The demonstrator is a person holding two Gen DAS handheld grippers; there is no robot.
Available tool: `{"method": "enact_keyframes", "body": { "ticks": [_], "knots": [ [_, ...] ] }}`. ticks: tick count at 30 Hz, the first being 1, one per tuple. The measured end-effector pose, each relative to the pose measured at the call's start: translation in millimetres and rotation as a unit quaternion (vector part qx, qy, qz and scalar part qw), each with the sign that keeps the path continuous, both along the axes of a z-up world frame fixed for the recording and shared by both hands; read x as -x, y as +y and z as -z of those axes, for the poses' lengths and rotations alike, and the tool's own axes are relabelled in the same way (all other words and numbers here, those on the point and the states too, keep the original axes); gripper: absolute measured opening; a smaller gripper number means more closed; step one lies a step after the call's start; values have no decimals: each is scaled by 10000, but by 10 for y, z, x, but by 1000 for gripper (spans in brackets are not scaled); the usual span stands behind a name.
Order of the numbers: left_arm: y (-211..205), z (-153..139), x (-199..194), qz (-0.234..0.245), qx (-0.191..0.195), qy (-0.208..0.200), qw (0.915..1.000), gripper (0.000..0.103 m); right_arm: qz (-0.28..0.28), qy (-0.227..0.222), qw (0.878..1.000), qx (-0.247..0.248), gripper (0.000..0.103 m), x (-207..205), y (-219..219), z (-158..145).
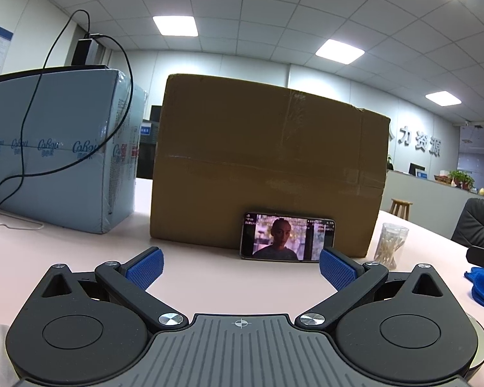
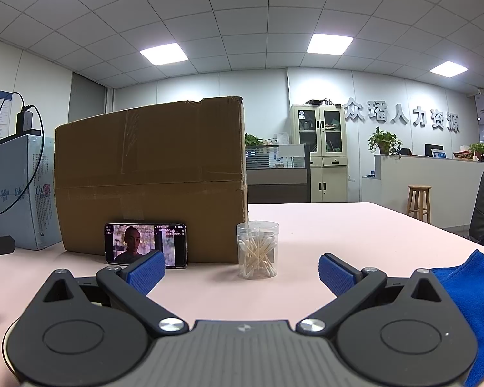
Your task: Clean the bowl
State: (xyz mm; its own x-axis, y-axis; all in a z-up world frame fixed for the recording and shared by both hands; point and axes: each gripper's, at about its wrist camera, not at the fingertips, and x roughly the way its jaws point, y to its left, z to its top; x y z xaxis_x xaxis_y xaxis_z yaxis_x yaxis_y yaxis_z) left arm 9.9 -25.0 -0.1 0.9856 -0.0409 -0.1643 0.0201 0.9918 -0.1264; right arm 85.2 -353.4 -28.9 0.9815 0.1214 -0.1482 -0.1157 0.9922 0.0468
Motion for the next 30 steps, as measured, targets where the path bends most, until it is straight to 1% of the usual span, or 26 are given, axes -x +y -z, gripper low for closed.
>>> {"method": "enact_keyframes", "body": {
  "ticks": [16,30],
  "knots": [
    [3,6,3,9,21,30,10000,103,-10,-30,10000,0,103,54,-13,-5],
    [-25,0,18,11,-50,-15,10000,103,-22,-59,10000,-72,103,104,-79,-17]
  ]
}}
